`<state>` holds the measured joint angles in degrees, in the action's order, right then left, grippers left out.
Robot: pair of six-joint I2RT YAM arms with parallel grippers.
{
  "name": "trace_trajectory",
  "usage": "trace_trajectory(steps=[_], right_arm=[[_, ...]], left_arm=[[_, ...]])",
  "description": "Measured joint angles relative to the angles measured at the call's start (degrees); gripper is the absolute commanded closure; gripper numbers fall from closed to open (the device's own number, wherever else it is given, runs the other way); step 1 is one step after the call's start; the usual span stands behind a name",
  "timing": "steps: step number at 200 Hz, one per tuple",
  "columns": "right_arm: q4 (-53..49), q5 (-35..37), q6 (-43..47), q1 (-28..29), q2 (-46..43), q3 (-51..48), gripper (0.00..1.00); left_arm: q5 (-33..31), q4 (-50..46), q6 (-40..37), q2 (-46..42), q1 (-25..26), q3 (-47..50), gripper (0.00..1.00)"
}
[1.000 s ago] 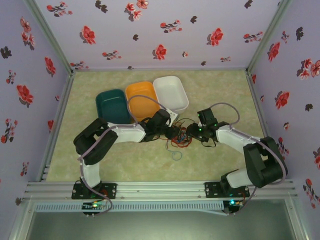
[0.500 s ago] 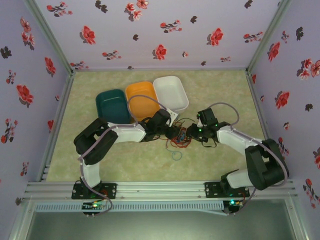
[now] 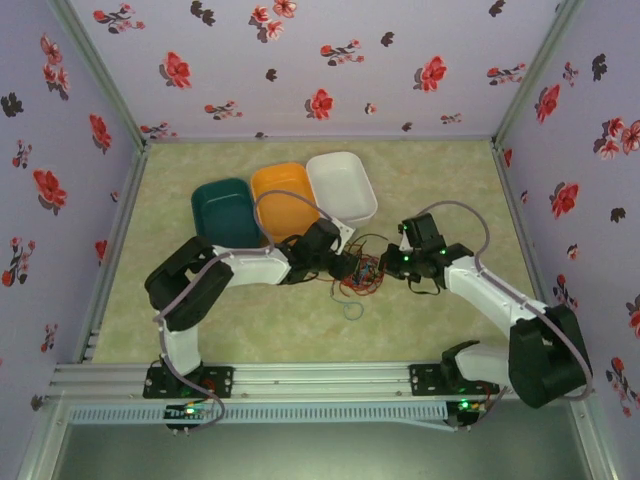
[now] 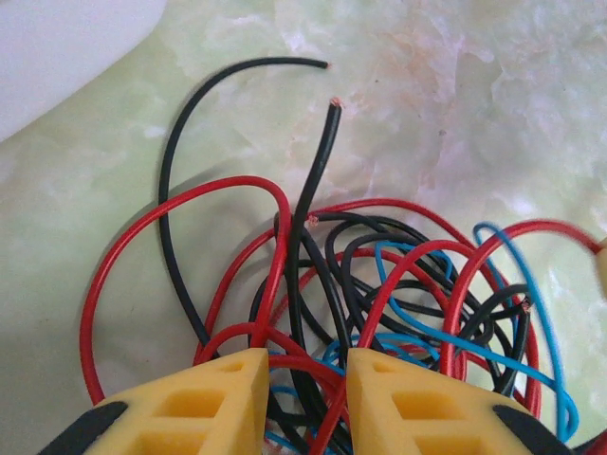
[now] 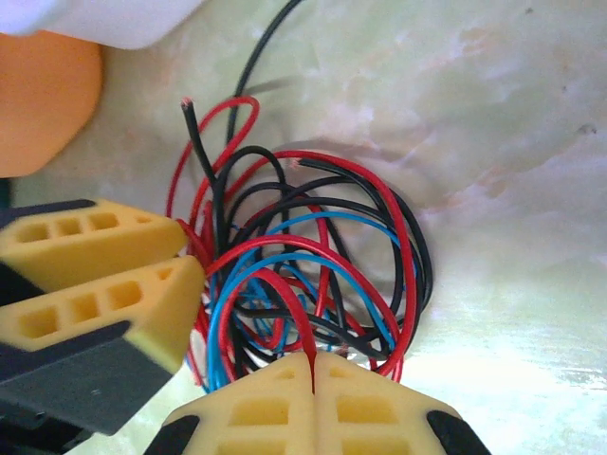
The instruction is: Untangle the cables
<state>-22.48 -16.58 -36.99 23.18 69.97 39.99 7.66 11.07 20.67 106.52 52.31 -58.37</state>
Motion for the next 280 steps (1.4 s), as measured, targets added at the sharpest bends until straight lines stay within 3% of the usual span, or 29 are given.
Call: trace_trajectory(steps=[55,205,245,280], right_arm=[[-7.8,0.5,1.4,0.1,-6.0,5.9,1.00],[-30.9,9.6,9.1,0.1,-17.3,32.3,1.00],[-33.6,12.0,11.4,0.1,-17.3,38.2,1.00],[-32.7,13.9,12.2,0.1,-16.9,39.3,1.00]], left_arm=[[-0.6,-2.2,-0.2,-3.4,0.0,3.8,0.82],[-3.2,-4.3,-1.2,-7.3,0.4,6.8,0.85],[-3.9,-4.3,-1.5,-9.4,0.6,6.9,0.80],[-5.8,-4.3,-1.6,-12.7,0.7,7.9,0.68]])
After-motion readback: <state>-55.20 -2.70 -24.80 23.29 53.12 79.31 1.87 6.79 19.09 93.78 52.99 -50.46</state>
